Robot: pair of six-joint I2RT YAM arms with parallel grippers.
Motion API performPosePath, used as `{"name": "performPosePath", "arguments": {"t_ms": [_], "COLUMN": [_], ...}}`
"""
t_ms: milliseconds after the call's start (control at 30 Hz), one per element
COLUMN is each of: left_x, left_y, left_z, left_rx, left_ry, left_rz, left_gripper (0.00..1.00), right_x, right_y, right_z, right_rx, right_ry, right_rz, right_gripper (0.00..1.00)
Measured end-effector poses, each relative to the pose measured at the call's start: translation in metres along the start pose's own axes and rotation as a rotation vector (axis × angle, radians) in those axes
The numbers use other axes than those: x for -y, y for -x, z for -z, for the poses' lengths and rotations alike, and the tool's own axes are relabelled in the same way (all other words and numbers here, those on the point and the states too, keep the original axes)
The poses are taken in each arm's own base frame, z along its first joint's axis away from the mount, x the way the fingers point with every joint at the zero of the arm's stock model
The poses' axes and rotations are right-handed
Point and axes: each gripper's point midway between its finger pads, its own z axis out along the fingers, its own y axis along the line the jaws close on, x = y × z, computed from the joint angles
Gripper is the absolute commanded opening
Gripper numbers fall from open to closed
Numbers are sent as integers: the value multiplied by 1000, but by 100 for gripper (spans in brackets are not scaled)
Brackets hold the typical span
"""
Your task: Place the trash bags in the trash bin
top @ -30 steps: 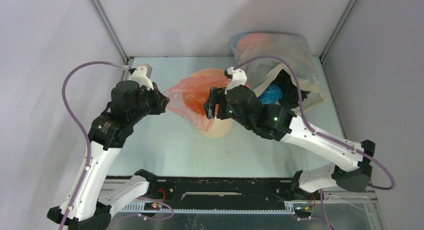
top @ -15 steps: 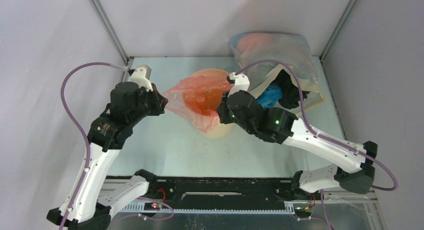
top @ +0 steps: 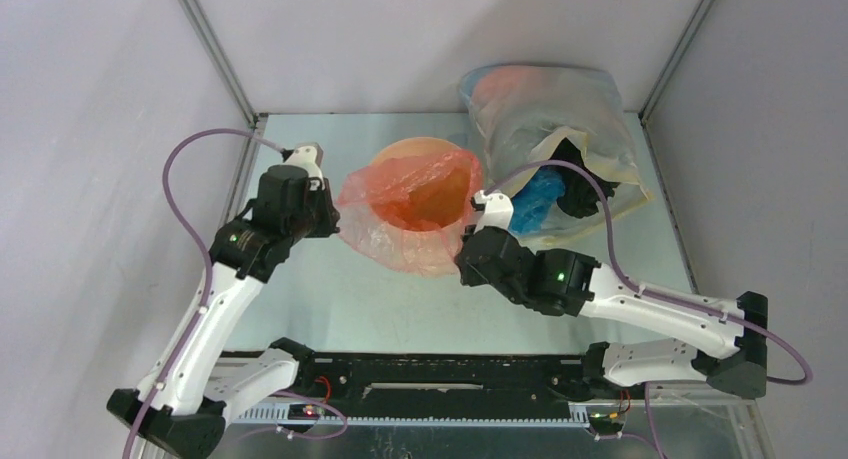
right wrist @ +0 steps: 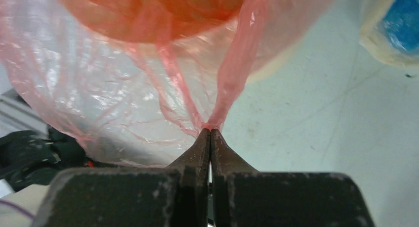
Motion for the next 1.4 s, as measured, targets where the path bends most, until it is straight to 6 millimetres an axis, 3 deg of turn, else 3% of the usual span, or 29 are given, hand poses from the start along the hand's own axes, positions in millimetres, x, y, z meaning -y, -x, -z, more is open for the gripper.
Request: {"name": "performPosePath", "arguments": {"t_ms": [133, 400, 500, 600, 767, 833, 1000, 1100, 1233, 1400], "left_x": [-6, -18, -17, -18, -15, -13, -10, -9, -6, -9], "left_y": [-2, 13, 8, 0, 8, 13, 17, 18, 20, 7], "left_z": [-19, -40, -51, -59, -55, -54, -55, -55, -58, -69], "left_rx": [-36, 24, 38, 41, 88, 110, 121, 126, 143, 132], "left_ry": [49, 127, 119, 114, 93, 83, 69, 64, 51, 56], "left_rz": [-2, 49, 82, 100, 114, 118, 122, 130, 147, 166], "left_gripper": [0, 0, 0, 0, 1, 1, 0, 0, 0, 0], "right_x": [22, 61, 67, 68, 66, 63, 54, 45, 41, 58], "right_y": [-15, -7, -4, 6, 38, 51, 67, 86, 106, 117], "right_z": [-11, -27, -24, -9, 27, 36, 39, 32, 12, -10], "right_rx": [-1, 57, 70, 108, 210, 251, 280, 287, 280, 251], "right_ry": [-78, -193, -186, -138, -11, 34, 71, 56, 16, -30], "right_rz": [5, -15, -7, 6, 30, 49, 131, 174, 201, 181], "right_gripper": [0, 1, 17, 34, 60, 63, 65, 62, 41, 23]}}
